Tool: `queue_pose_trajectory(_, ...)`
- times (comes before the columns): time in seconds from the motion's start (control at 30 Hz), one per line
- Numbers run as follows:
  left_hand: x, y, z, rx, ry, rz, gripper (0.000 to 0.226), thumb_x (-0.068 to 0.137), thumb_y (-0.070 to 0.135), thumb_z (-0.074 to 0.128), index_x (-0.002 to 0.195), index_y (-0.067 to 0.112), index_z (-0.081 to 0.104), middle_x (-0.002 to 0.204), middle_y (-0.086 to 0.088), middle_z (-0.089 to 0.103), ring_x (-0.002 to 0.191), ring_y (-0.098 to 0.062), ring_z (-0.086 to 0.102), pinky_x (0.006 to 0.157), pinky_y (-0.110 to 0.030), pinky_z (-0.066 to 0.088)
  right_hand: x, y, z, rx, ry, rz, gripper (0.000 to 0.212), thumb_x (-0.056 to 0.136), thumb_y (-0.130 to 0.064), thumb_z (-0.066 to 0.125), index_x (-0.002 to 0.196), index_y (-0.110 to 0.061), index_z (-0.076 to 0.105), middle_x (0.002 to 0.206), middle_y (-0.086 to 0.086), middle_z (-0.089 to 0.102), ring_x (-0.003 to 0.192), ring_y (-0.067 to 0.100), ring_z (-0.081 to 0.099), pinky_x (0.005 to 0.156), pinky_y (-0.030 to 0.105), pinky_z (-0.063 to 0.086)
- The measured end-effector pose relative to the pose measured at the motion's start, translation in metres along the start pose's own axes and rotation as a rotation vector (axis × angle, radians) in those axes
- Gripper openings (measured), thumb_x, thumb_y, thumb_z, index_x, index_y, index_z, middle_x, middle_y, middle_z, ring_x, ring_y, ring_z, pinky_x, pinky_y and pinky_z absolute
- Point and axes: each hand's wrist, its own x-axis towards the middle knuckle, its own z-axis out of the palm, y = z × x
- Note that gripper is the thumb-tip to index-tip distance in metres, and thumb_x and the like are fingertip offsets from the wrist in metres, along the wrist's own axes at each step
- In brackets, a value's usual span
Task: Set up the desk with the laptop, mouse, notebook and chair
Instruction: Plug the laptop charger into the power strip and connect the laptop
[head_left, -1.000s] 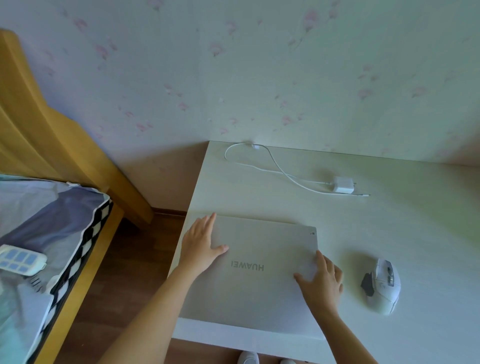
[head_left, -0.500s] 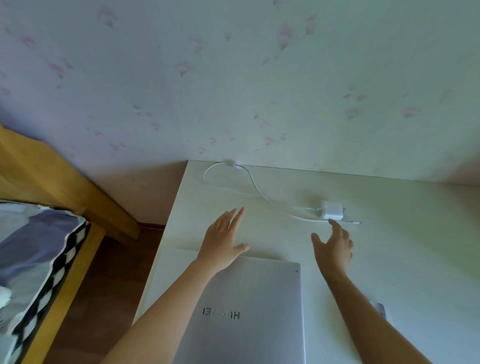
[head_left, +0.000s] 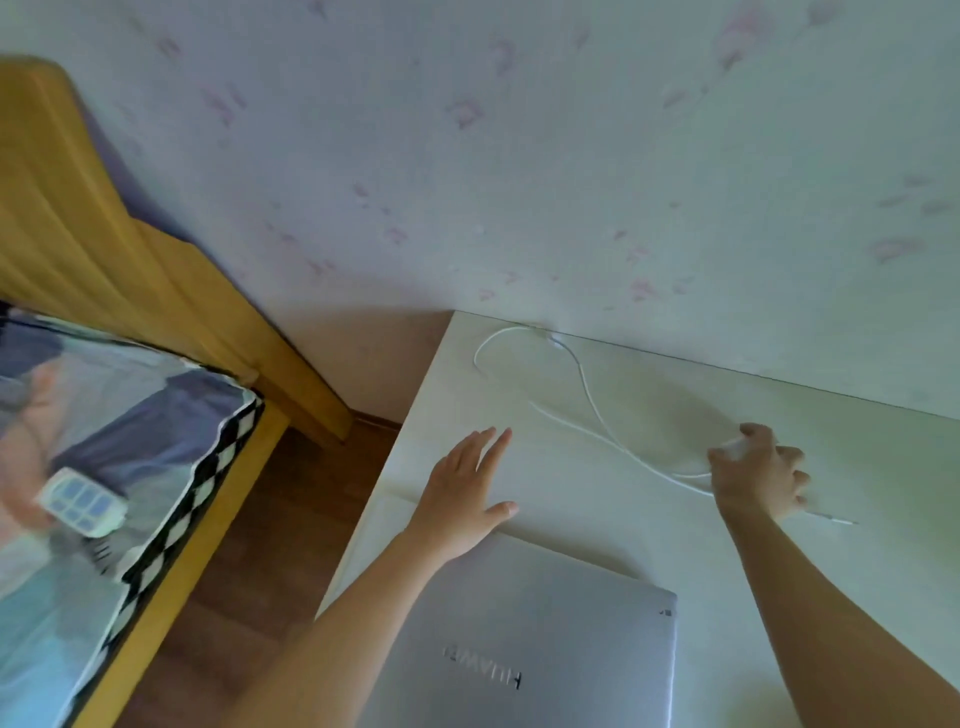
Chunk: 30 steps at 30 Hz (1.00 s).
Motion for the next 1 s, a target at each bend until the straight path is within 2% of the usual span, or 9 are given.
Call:
queue_pose_trajectory(0.13, -0.015, -0.013, -0.019, -0.026, 0.058, -0.051, 0.081, 0.091, 0.054, 0.048, 0.151, 0.033, -0.002, 0.161, 0.005, 0.002, 0.147, -0.017, 0.003, 0.116, -0.041, 0.014, -0.031, -0.024, -0.004, 0.184, 0.050, -0.297, 0.048, 0.078, -0.014, 0.064, 0.122, -0.026, 0.050, 0.132, 0.011, 0.043, 0.101, 0.044, 0.054, 0.082, 0.047, 0.044)
queue_pose_trajectory(0.23, -0.029, -0.017, -0.039, -0.008, 0.184, -0.049, 0.078, 0.092, 0.056, 0.043, 0.151, 0.030, -0.001, 0.160, 0.003, 0.006, 0.147, -0.018, 0.005, 0.117, -0.043, 0.017, -0.071, -0.060, -0.014, 0.383, 0.034, -0.457, 0.049, 0.077, -0.013, 0.068, 0.121, -0.027, 0.053, 0.134, 0.002, 0.043, 0.099, 0.033, 0.058, 0.081, 0.038, 0.045)
queue_pose_trajectory(0.33, -0.048, -0.022, -0.063, 0.001, 0.372, -0.028, 0.074, 0.093, 0.059, 0.032, 0.152, 0.024, 0.004, 0.160, 0.000, 0.010, 0.146, -0.019, 0.007, 0.116, -0.040, 0.015, -0.124, -0.100, -0.031, 0.589, -0.033, -0.685, 0.049, 0.075, -0.005, 0.072, 0.118, -0.024, 0.059, 0.131, 0.001, 0.044, 0.109, 0.011, 0.053, 0.086, 0.035, 0.047)
queue_pose_trajectory(0.43, -0.070, -0.027, -0.090, -0.038, 0.479, 0.002, 0.071, 0.095, 0.058, 0.029, 0.152, 0.022, 0.006, 0.160, 0.001, 0.013, 0.146, -0.016, 0.007, 0.117, -0.039, 0.013, -0.183, -0.134, -0.043, 0.670, -0.133, -0.956, 0.054, 0.072, 0.004, 0.073, 0.119, -0.018, 0.058, 0.128, 0.004, 0.045, 0.107, -0.015, 0.044, 0.081, 0.030, 0.048)
queue_pose_trajectory(0.57, -0.108, -0.040, -0.132, -0.237, 0.586, -0.017, 0.067, 0.096, 0.053, 0.031, 0.152, 0.022, 0.013, 0.154, 0.000, 0.030, 0.142, -0.012, 0.020, 0.116, -0.038, 0.014, -0.272, -0.170, -0.044, 0.625, -0.333, -1.194, 0.070, 0.069, 0.008, 0.070, 0.125, -0.026, 0.045, 0.129, -0.008, 0.049, 0.113, -0.004, 0.046, 0.085, 0.016, 0.042)
queue_pose_trajectory(0.67, -0.147, -0.066, -0.155, -0.480, 0.675, -0.086, 0.063, 0.094, 0.054, 0.037, 0.148, 0.026, 0.024, 0.134, 0.001, 0.054, 0.123, -0.012, 0.046, 0.104, -0.034, 0.040, -0.344, -0.188, -0.029, 0.567, -0.353, -1.349, 0.062, 0.074, -0.002, 0.069, 0.127, -0.024, 0.044, 0.129, -0.002, 0.048, 0.110, -0.003, 0.046, 0.078, 0.004, 0.041)
queue_pose_trajectory(0.8, -0.204, -0.131, -0.167, -0.778, 0.704, -0.179, 0.056, 0.090, 0.044, 0.058, 0.140, 0.031, 0.037, 0.115, 0.002, 0.066, 0.098, -0.009, 0.065, 0.082, -0.035, 0.056, -0.428, -0.207, 0.007, 0.506, -0.387, -1.404, 0.071, 0.076, -0.005, 0.071, 0.133, -0.028, 0.036, 0.138, -0.005, 0.038, 0.111, -0.009, 0.043, 0.074, 0.010, 0.049)
queue_pose_trajectory(0.87, -0.232, -0.170, -0.169, -0.735, 0.751, -0.241, 0.056, 0.086, 0.043, 0.065, 0.135, 0.026, 0.045, 0.112, 0.002, 0.068, 0.097, -0.010, 0.066, 0.081, -0.036, 0.056, -0.470, -0.215, 0.025, 0.437, -0.451, -1.454, 0.075, 0.076, -0.008, 0.070, 0.137, -0.030, 0.032, 0.142, -0.009, 0.034, 0.111, 0.003, 0.052, 0.071, 0.023, 0.055)
queue_pose_trajectory(1.0, -0.283, -0.236, -0.170, -0.508, 0.814, -0.447, 0.053, 0.084, 0.040, 0.068, 0.131, 0.023, 0.053, 0.107, 0.000, 0.072, 0.097, -0.014, 0.066, 0.077, -0.016, 0.047, -0.550, -0.225, 0.065, 0.274, -0.511, -1.543, 0.087, 0.067, -0.040, 0.072, 0.141, -0.025, 0.027, 0.148, -0.003, 0.032, 0.108, 0.015, 0.059, 0.065, 0.021, 0.050)
